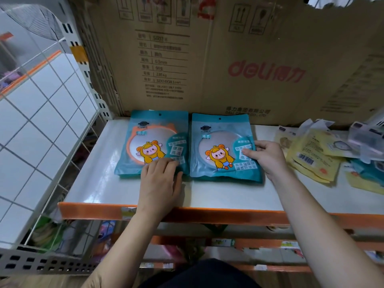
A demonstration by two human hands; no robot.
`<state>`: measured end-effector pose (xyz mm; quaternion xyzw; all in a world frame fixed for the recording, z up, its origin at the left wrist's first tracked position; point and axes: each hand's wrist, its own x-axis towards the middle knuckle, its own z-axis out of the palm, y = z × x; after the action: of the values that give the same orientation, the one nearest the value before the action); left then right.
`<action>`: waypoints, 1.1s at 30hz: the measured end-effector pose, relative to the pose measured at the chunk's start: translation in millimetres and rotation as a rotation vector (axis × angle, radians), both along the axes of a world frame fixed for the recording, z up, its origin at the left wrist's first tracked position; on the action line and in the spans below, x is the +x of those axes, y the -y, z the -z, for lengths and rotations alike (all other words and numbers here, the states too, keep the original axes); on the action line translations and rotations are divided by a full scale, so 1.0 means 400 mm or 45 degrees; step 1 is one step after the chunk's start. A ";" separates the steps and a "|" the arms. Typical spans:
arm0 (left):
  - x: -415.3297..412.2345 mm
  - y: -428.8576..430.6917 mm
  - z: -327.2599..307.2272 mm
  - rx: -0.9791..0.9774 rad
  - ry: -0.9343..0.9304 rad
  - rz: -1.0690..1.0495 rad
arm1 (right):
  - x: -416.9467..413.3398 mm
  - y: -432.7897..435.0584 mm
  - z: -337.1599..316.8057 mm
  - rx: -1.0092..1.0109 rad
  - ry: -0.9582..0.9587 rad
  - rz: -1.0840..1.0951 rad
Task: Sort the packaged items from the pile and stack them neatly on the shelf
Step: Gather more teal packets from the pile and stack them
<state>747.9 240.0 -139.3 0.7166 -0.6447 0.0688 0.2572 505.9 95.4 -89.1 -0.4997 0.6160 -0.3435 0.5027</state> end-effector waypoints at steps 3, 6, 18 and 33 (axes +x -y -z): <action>0.000 -0.001 0.001 0.005 -0.013 -0.007 | 0.002 0.004 0.007 -0.027 -0.097 0.010; 0.001 -0.002 0.002 -0.001 -0.012 -0.012 | 0.000 0.012 0.017 -0.038 -0.159 0.030; -0.005 -0.003 -0.009 -0.064 0.085 -0.015 | -0.011 0.008 0.039 -0.167 -0.455 0.025; -0.408 0.196 -0.134 0.048 0.110 0.496 | -0.386 -0.109 -0.040 -0.563 -0.440 0.297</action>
<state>584.7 161.5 -85.5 0.5796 -0.7826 0.0363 0.2243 351.6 139.1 -73.2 -0.5738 0.6560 -0.4347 0.2268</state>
